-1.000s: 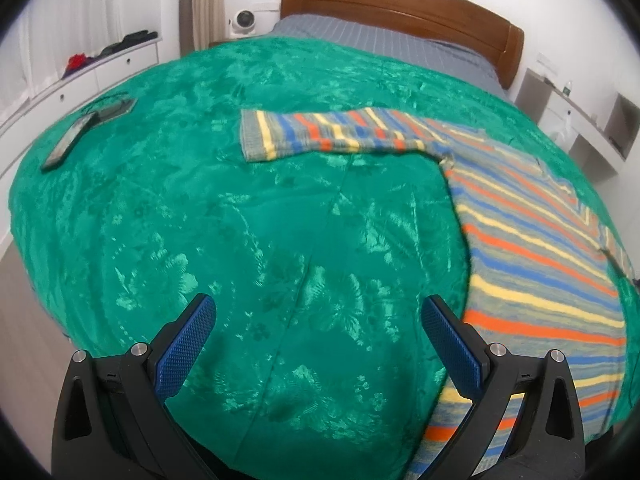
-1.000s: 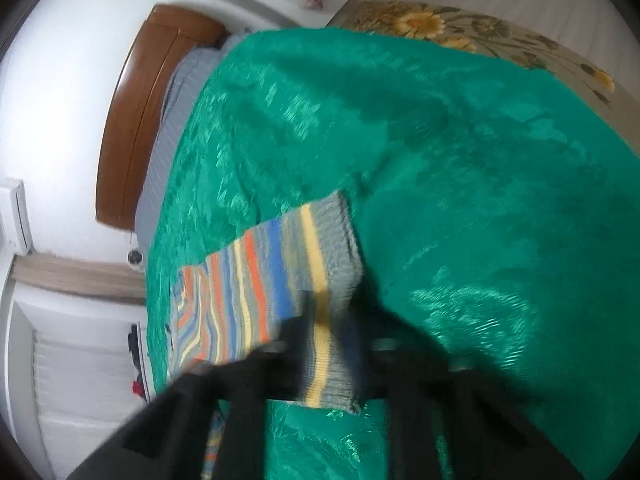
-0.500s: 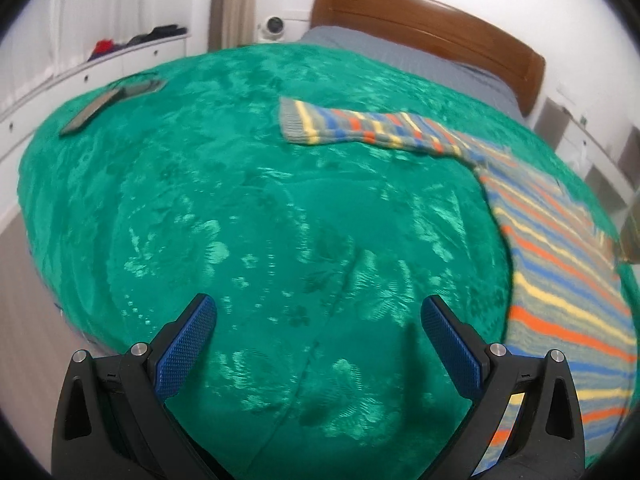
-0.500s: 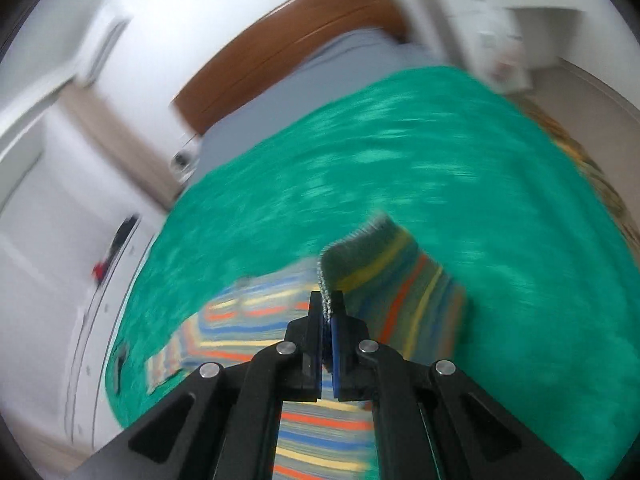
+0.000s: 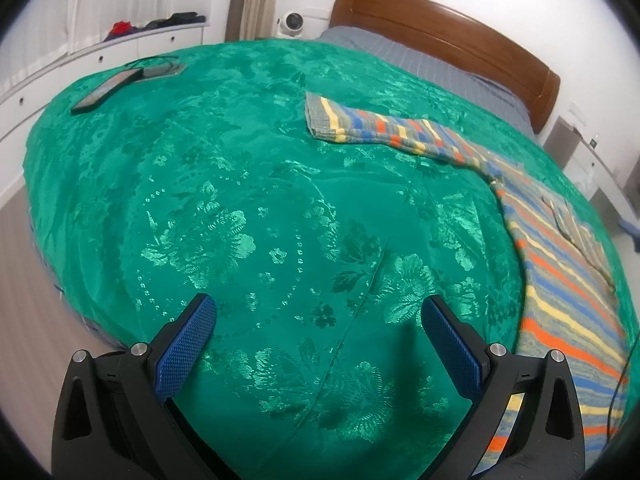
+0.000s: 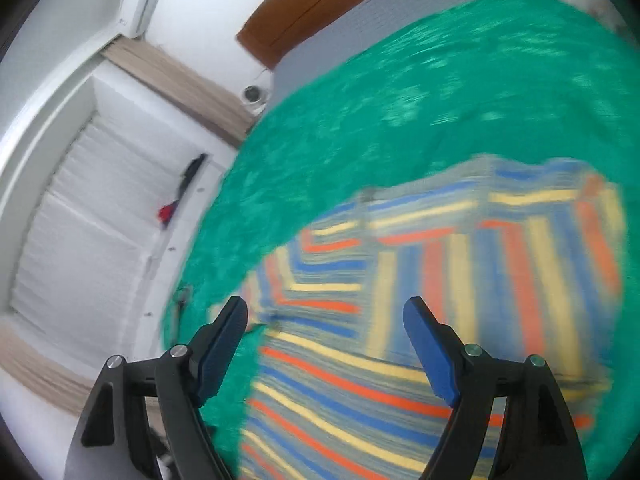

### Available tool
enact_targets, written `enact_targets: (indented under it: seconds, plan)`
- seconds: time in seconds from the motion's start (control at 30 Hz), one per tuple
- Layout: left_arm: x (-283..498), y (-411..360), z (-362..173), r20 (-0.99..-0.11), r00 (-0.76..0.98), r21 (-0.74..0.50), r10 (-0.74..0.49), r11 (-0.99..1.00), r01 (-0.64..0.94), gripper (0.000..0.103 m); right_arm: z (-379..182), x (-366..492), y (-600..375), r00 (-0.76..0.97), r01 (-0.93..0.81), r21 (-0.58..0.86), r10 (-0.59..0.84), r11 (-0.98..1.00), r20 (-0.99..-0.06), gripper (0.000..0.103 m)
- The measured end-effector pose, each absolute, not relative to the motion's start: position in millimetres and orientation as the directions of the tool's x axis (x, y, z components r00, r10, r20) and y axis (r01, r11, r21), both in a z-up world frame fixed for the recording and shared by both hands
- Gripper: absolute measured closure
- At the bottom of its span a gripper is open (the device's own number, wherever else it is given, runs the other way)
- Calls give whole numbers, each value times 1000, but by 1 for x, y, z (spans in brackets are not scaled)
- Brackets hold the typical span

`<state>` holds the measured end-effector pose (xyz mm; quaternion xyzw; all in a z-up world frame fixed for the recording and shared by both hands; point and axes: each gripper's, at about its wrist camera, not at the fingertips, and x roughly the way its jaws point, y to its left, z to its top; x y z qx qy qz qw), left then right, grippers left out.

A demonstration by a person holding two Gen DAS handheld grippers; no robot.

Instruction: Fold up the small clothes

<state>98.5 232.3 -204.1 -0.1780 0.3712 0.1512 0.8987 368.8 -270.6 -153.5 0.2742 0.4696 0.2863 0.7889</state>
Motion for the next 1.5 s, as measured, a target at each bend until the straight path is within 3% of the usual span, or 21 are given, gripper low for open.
enact_targets:
  seconds: [0.2, 0.33, 0.6, 0.7, 0.77, 0.83, 1.03, 1.5]
  plan:
    - [100, 227, -205, -724, 674, -187, 148, 898, -398, 0, -181, 306, -374, 507, -67, 452, 421, 889, -752, 23]
    - [102, 225, -207, -729, 666, -170, 159, 901, -400, 0, -205, 257, -417, 525, 6, 305, 257, 952, -812, 23]
    - [107, 217, -213, -746, 640, -121, 183, 908, -402, 0, -233, 177, -448, 642, 89, 116, 32, 989, -766, 22]
    - [106, 217, -213, -747, 640, -120, 182, 910, -398, 0, -245, 173, -447, 648, 86, 89, 12, 992, -762, 17]
    - [105, 219, -215, -751, 637, -127, 175, 908, -399, 0, -251, 175, -438, 658, 61, 60, 5, 996, -753, 6]
    - [105, 220, -216, -753, 636, -136, 168, 906, -400, 0, -256, 178, -429, 666, 41, 14, -17, 999, -745, 3]
    - [105, 220, -217, -756, 634, -135, 164, 908, -396, 0, -260, 173, -438, 696, 28, 91, 46, 995, -716, 2]
    - [104, 220, -217, -759, 630, -133, 164, 908, -396, 0, -262, 178, -434, 693, 30, 75, 33, 997, -720, 1]
